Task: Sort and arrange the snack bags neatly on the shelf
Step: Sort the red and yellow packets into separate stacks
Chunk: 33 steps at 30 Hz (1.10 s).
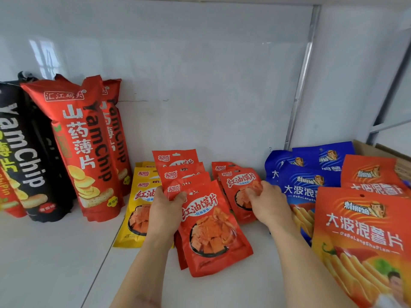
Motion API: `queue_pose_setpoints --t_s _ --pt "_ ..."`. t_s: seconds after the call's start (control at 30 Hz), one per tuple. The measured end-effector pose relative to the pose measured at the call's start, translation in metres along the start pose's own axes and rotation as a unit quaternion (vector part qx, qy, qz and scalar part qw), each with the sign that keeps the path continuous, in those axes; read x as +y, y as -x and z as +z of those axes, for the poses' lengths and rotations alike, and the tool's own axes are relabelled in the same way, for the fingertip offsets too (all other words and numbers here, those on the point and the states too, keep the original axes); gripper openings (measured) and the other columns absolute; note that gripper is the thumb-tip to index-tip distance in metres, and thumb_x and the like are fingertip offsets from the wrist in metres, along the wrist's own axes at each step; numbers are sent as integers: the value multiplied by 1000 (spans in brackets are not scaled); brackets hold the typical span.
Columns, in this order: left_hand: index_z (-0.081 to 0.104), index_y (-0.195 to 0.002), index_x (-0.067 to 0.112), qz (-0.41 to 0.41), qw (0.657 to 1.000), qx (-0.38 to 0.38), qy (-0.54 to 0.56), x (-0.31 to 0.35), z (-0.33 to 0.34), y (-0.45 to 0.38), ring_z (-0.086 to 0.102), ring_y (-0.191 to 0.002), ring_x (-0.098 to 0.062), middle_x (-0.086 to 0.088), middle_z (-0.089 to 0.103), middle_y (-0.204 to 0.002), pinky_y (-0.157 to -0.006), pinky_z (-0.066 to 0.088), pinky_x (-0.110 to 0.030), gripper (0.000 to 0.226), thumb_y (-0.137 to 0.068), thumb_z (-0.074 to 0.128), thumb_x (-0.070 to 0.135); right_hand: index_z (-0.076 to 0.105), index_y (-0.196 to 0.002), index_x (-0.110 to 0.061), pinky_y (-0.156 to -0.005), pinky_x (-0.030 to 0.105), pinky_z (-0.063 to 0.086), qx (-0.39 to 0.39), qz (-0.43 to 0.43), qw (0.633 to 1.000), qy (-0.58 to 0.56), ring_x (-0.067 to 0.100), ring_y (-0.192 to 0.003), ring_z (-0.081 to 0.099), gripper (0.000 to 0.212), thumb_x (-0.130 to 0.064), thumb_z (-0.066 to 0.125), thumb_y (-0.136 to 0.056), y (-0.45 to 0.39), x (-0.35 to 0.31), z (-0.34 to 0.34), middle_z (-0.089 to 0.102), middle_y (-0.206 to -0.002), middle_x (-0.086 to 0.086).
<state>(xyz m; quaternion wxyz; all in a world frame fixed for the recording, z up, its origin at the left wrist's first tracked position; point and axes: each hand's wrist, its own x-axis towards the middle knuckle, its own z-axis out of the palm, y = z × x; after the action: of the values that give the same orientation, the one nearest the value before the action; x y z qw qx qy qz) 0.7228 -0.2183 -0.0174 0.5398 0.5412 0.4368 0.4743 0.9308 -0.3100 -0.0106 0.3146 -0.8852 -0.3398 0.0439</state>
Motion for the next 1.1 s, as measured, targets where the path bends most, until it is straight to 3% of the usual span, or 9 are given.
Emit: queue_pose_setpoints --t_s 0.13,0.3,0.4,0.53,0.67,0.77,0.9,1.0,1.1 --pt "52 -123 27 -7 1000 1 -1 0 -1 -3 76 -82 -18 2 73 -108 -62 61 -33 33 -95 69 30 37 -145 -13 -104 45 37 17 24 996 90 34 -131 41 68 -60 41 -96 -4 -7 12 44 -144 13" --pt "52 -122 29 -4 1000 8 13 2 -4 -4 75 -82 -18 4 73 -106 -57 59 -29 31 -95 69 29 25 -150 -15 -110 47 30 6 51 991 120 35 -137 36 85 -67 50 -88 -5 -7 21 40 -149 14" --pt "52 -122 29 -8 1000 7 13 1 -3 -4 76 -83 -18 4 73 -107 -61 62 -32 32 -95 69 30 29 -147 -16 -105 47 35 38 46 995 79 37 -129 43 84 -62 62 -84 -3 -10 18 45 -141 16" --pt "53 -123 28 -16 1000 14 18 -1 -2 -6 76 -83 -17 3 73 -108 -60 62 -31 33 -95 70 30 36 -146 -19 -89 43 46 71 4 997 -37 36 -114 56 66 -42 64 -90 4 -9 0 48 -131 15" --pt "52 -124 26 -19 999 22 26 0 0 -4 75 -82 -15 3 73 -108 -51 56 -23 32 -96 68 30 43 -144 -22 -97 46 46 91 -17 988 -125 30 -120 55 66 -44 68 -88 10 2 -32 55 -133 9" --pt "53 -124 25 -23 999 22 42 2 3 -2 74 -79 -13 3 72 -107 -45 52 -18 31 -96 67 28 51 -138 -27 -97 43 51 28 -32 978 -205 20 -113 62 61 -40 75 -83 25 14 -54 63 -127 -2" --pt "54 -125 24 -29 997 26 63 3 4 0 75 -79 -13 3 73 -106 -48 54 -21 31 -97 67 29 57 -124 -33 -91 23 48 -141 -83 965 -206 2 -99 65 55 -22 83 -77 56 15 -49 68 -112 -13" --pt "54 -126 24 -30 996 25 75 3 5 2 75 -84 -16 3 73 -108 -54 58 -26 32 -97 66 31 56 -122 -36 -100 33 50 -197 -77 961 -177 6 -105 66 64 -40 86 -66 68 14 -23 68 -115 -13" --pt "53 -124 27 -37 995 23 86 3 5 4 76 -84 -17 4 73 -108 -61 61 -32 32 -96 68 34 61 -116 -34 -97 38 53 -206 -68 957 -193 7 -102 68 71 -56 81 -52 71 15 -5 72 -109 -14"
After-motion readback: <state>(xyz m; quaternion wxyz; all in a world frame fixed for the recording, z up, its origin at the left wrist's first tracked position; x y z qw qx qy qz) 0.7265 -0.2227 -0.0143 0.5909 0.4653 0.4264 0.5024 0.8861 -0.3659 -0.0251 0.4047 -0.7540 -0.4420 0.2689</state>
